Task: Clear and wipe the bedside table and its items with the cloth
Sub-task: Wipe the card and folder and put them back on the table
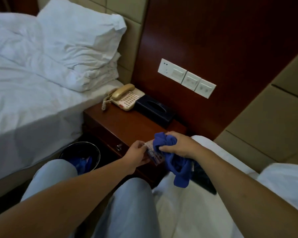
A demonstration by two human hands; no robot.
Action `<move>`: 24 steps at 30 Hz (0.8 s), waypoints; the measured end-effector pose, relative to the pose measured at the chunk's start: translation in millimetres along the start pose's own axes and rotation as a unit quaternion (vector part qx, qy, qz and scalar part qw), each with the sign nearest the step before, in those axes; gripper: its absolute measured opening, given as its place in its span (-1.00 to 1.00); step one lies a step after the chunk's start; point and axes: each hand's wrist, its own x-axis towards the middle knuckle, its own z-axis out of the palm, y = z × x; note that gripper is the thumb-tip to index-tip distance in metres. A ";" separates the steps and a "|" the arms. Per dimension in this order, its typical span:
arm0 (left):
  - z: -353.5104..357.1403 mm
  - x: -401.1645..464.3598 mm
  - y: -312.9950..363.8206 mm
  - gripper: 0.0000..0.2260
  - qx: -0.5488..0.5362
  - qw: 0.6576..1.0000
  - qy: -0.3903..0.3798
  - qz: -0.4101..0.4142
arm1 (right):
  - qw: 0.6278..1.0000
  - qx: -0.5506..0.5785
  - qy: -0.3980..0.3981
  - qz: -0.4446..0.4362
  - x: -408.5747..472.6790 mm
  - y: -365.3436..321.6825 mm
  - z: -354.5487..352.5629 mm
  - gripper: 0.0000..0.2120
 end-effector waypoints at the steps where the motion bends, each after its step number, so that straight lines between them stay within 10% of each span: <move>1: -8.7 3.7 -2.5 -0.94 -0.001 1.000 0.000 -0.004 | 1.000 -0.024 -0.002 0.012 9.5 -6.4 6.4 -0.22; 18: -65.5 57.0 -6.7 -0.82 -0.173 0.981 -0.056 -0.064 | 0.984 -0.169 -0.012 0.049 115.9 -20.8 80.6 -0.60; 24: -56.6 60.0 -5.2 -0.65 -0.215 0.962 -0.130 -0.104 | 0.986 -0.160 -0.009 0.038 120.3 -17.5 77.1 -0.44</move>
